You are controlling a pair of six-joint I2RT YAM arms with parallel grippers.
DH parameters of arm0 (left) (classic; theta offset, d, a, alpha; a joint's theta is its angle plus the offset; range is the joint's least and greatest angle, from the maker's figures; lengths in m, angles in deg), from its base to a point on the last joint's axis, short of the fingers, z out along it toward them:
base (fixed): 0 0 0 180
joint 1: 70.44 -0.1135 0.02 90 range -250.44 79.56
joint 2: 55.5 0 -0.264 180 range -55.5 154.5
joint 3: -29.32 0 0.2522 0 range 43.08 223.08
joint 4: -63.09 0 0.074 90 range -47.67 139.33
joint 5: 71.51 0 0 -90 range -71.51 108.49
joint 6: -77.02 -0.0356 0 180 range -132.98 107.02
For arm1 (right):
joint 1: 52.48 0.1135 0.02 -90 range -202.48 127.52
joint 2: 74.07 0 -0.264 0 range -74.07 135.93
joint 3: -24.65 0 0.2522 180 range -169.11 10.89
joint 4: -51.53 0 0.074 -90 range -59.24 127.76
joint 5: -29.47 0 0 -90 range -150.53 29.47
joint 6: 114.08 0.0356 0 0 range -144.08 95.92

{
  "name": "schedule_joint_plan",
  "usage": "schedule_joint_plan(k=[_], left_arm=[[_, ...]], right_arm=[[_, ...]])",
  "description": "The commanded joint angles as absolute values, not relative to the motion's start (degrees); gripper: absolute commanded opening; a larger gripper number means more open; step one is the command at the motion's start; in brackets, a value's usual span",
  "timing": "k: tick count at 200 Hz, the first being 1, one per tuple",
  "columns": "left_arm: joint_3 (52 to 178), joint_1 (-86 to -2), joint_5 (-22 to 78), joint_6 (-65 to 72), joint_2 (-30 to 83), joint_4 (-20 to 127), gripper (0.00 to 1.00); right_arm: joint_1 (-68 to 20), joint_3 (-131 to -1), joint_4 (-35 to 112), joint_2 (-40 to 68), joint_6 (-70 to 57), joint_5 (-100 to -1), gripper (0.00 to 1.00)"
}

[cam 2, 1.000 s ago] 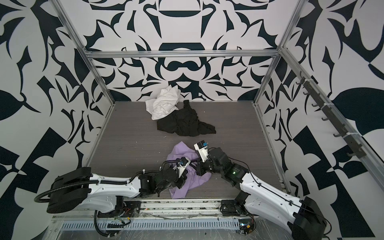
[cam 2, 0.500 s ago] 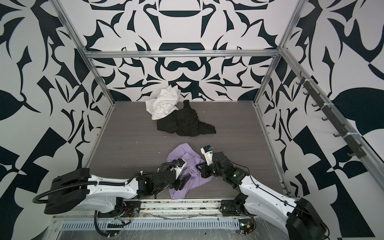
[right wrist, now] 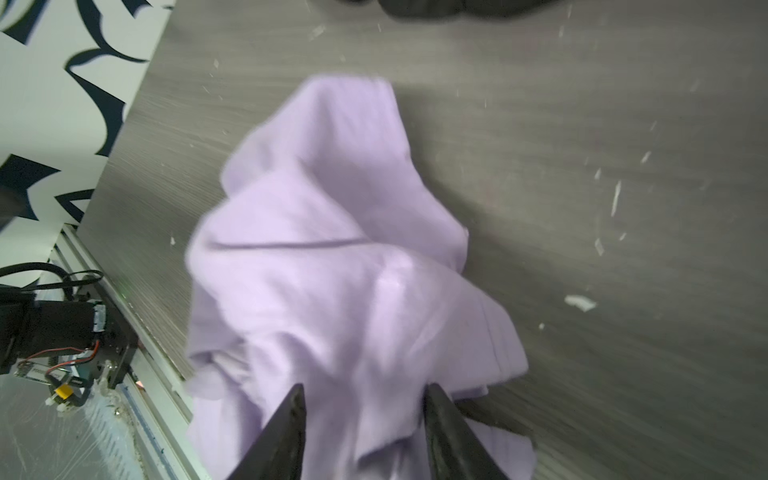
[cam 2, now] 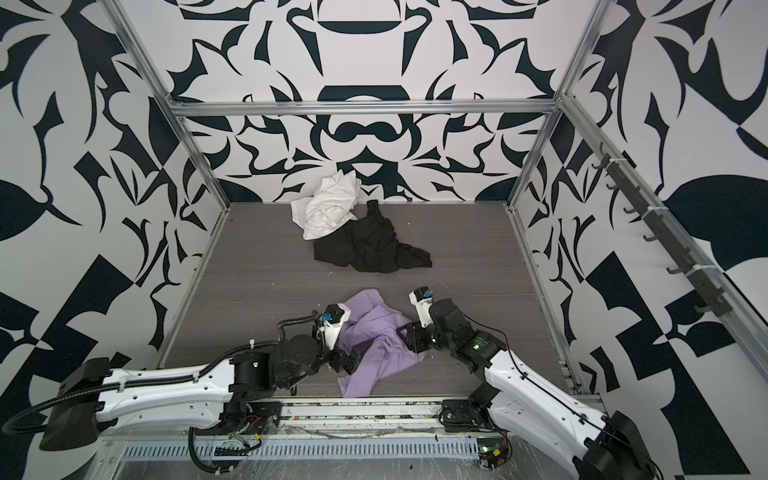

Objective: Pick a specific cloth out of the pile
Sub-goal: 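Lay the lavender cloth on the table near the robot and open both grippers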

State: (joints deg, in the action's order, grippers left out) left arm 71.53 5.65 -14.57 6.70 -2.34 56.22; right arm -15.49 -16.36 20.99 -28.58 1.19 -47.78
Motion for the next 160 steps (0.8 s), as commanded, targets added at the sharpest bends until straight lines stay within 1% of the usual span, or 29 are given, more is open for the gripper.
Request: schedule_joint_plan(k=[1, 15, 24, 32, 40, 48, 57, 60, 62, 65, 76, 80, 87, 93, 105, 116, 122, 131, 143, 147, 160], left_arm=[[75.01, 2.83, -28.19, 9.51, -6.98, 39.78, 1.00], [75.81, -3.77, -28.16, 13.89, -9.54, 30.99, 1.00], [75.36, -9.07, -27.36, 13.97, -10.94, 29.33, 0.99], [74.53, -14.48, -23.43, 10.66, -11.98, 30.25, 0.99], [73.04, -21.56, -18.49, 6.08, -12.34, 33.27, 0.99], [71.31, -28.76, -13.96, 4.89, -12.43, 37.01, 0.99], [68.78, -36.93, -5.18, -1.40, -11.84, 43.26, 0.99], [68.49, -39.07, -4.02, -1.76, -11.25, 44.32, 1.00], [68.51, -40.41, -3.55, -1.45, -10.71, 44.52, 1.00], [68.61, -42.24, -3.12, -0.69, -9.83, 44.62, 1.00], [69.17, -47.92, 0.63, -2.75, -4.97, 47.03, 0.99], [69.55, -49.32, 0.76, -4.09, -2.81, 48.40, 0.99], [72.04, -51.80, 1.15, -5.04, 0.65, 46.64, 0.99], [72.49, -53.20, 1.77, -8.22, 3.40, 49.57, 0.99], [72.11, -55.09, 0.32, -12.71, 8.94, 56.60, 0.99], [72.41, -57.91, 4.06, -13.60, 13.62, 61.69, 0.99], [71.73, -58.77, 4.33, -13.86, 15.68, 66.14, 0.99], [69.20, -59.57, 4.83, -14.15, 19.45, 74.37, 0.99], [65.25, -60.14, 4.29, -15.56, 22.86, 88.01, 0.99], [64.83, -60.24, 3.94, -15.71, 23.21, 89.45, 0.99], [64.78, -61.45, 7.63, -15.63, 23.52, 90.56, 0.99]], right_arm=[[-15.87, -24.23, 13.17, -31.00, -4.99, -54.50, 0.57], [-16.28, -25.67, 13.61, -31.95, -7.60, -61.83, 0.61], [-16.89, -24.33, 17.78, -32.69, -9.28, -64.95, 0.64], [-16.97, -21.46, 23.40, -33.12, -11.60, -69.40, 0.65], [-16.99, -17.44, 30.40, -33.13, -13.24, -78.22, 0.66], [-17.08, -12.31, 40.34, -32.39, -16.43, -86.26, 0.71], [-17.27, -5.50, 55.15, -30.48, -25.74, -90.12, 0.73], [-17.43, -3.44, 60.45, -29.45, -29.17, -91.32, 0.77], [-17.46, -2.74, 61.76, -28.64, -30.61, -93.78, 0.80], [-17.66, -2.27, 64.14, -27.61, -31.14, -95.17, 0.81], [-20.15, -2.57, 68.52, -21.87, -36.95, -95.43, 0.83], [-21.37, -3.42, 69.22, -19.33, -37.68, -95.61, 0.84], [-22.97, -4.71, 70.35, -15.18, -38.35, -96.32, 0.86], [-24.13, -5.03, 72.88, -11.72, -38.58, -97.12, 0.87], [-26.50, -2.79, 83.67, -5.76, -39.27, -95.51, 0.88], [-29.66, 0.74, 96.76, -0.44, -39.38, -91.47, 0.88], [-31.89, 1.55, 101.51, 2.30, -37.37, -90.57, 0.88], [-35.15, 1.92, 104.94, 5.04, -33.68, -87.52, 0.87], [-37.16, 2.05, 106.45, 6.81, -31.07, -84.10, 0.87], [-37.63, 1.70, 106.45, 7.47, -30.45, -83.72, 0.87], [-39.27, -0.03, 106.10, 11.17, -28.91, -83.60, 0.87]])
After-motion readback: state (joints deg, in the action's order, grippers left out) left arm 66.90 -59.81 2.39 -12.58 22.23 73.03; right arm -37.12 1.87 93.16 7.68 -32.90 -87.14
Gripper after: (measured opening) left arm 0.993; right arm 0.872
